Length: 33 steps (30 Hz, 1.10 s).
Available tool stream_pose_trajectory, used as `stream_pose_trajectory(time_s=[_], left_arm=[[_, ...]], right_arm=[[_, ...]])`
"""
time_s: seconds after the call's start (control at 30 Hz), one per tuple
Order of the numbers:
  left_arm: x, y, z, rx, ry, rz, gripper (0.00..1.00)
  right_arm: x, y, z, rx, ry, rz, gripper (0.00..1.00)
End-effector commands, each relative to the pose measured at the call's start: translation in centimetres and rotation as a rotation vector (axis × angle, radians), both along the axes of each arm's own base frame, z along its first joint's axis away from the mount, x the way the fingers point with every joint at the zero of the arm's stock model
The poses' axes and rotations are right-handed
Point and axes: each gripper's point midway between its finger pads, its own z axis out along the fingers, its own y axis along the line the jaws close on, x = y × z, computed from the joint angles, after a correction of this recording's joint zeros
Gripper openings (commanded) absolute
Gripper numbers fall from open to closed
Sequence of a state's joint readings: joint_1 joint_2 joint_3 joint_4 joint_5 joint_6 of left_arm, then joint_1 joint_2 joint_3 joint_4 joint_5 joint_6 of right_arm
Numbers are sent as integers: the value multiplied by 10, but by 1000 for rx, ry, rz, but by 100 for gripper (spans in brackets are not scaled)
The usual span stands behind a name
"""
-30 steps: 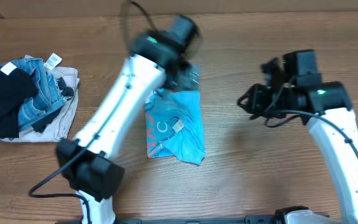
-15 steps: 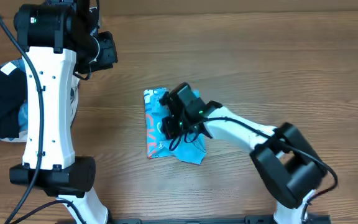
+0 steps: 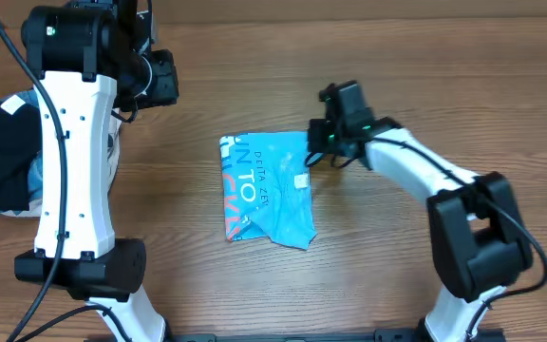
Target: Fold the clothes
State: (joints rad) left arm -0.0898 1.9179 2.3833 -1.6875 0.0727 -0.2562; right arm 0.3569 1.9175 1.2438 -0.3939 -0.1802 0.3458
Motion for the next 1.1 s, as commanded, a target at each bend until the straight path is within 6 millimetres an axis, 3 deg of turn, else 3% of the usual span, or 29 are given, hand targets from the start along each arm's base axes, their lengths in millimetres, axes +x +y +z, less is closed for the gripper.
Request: stream_pose_trajectory(time_s=[0.0,0.1,0.17,0.2,0.27,0.37,0.4,0.57,0.7,0.83,0.97,1.07], left_arm=[[-4,8,15,56,-52,-29,52],[-4,7,13,79,-52,-94,52],[-8,-4,2,36,-12,-150,47],[-13,-12,-11,4,39,-173,48],[-26,-20,-44,-1,164,-189,59],[-58,-34,-98,-2,380,-191,48],[-69,-46,-116,-4,432,-224,49],[-105,-86,-178,41,523,-254,59],[-141,-94,-227,10,641,-148,65],[-171,-88,-267,8,726,53,67],[-173,-85,-283,2,711,257,79],[-162,-81,-291,19,653,338,79]], right_arm=[[-23,22,54,200,59,115,4],[-69,47,67,319,191,253,4],[-96,56,71,345,275,306,4],[-110,56,70,330,316,324,5],[-127,50,65,302,392,313,6],[-150,31,53,209,504,285,12],[-158,23,49,167,538,271,16],[-173,-2,37,23,598,247,49],[-181,-6,28,16,629,238,62],[-184,-7,19,17,650,209,65],[-185,-5,19,33,657,203,66],[-178,-2,16,51,652,140,60]])
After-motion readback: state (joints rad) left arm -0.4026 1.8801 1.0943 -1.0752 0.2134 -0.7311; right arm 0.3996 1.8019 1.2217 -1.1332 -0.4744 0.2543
